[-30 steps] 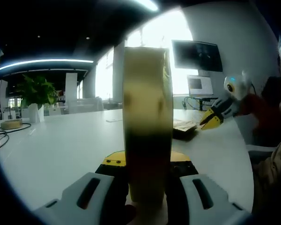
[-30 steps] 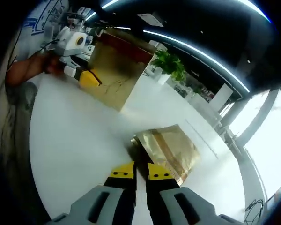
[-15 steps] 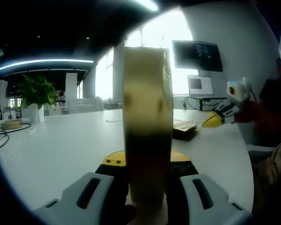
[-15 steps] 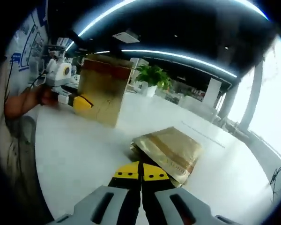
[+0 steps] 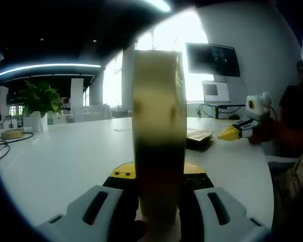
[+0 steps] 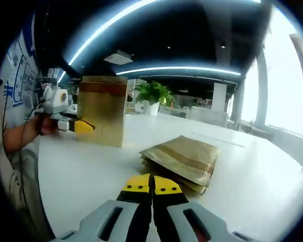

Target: Extract single mask from mask box in order stack masks on table

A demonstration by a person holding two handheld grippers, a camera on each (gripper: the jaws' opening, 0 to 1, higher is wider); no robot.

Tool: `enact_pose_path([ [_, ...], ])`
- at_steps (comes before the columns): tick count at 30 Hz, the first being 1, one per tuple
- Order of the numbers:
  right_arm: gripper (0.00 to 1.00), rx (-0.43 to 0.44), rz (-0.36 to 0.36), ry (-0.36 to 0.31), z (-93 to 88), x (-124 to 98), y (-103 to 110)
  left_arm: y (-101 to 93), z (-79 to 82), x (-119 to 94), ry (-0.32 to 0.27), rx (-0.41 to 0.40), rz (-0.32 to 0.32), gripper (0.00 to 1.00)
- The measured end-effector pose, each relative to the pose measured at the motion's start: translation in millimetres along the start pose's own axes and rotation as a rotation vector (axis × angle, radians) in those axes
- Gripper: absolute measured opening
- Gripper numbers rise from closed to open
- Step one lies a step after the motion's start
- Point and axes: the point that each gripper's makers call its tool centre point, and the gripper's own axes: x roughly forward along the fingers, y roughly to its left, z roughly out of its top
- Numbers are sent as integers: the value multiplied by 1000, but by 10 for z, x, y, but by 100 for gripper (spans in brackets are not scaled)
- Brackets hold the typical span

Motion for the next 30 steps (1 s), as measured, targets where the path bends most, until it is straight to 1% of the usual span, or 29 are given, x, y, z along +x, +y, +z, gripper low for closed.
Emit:
enact_pose_path([
  [2,0,20,4,-26,43,-5,-16,7,-4,0,0,0,0,20],
  [4,0,37,5,-25,32,-6,-41,0,-1,-1,0,0,0,20],
  [8,0,51,5,-46,52,-15,-43,-3,1,-3,0,1,0,20],
  [18,0,55,4,-68,66,-20,-67,-2,0,-5,0,2,0,20],
  [19,0,50,8,-69,66,-21,-59,-2,0,-6,0,2,0,20],
  [21,0,28,-12,-53,45,-7,-70,-6,1,-6,0,3,0,20],
  [23,0,11,-2,-57,51,-6,-43,-6,0,-6,0,3,0,20],
  [30,0,22,-6,-66,64,-19,-69,-3,-3,-5,0,3,0,20],
])
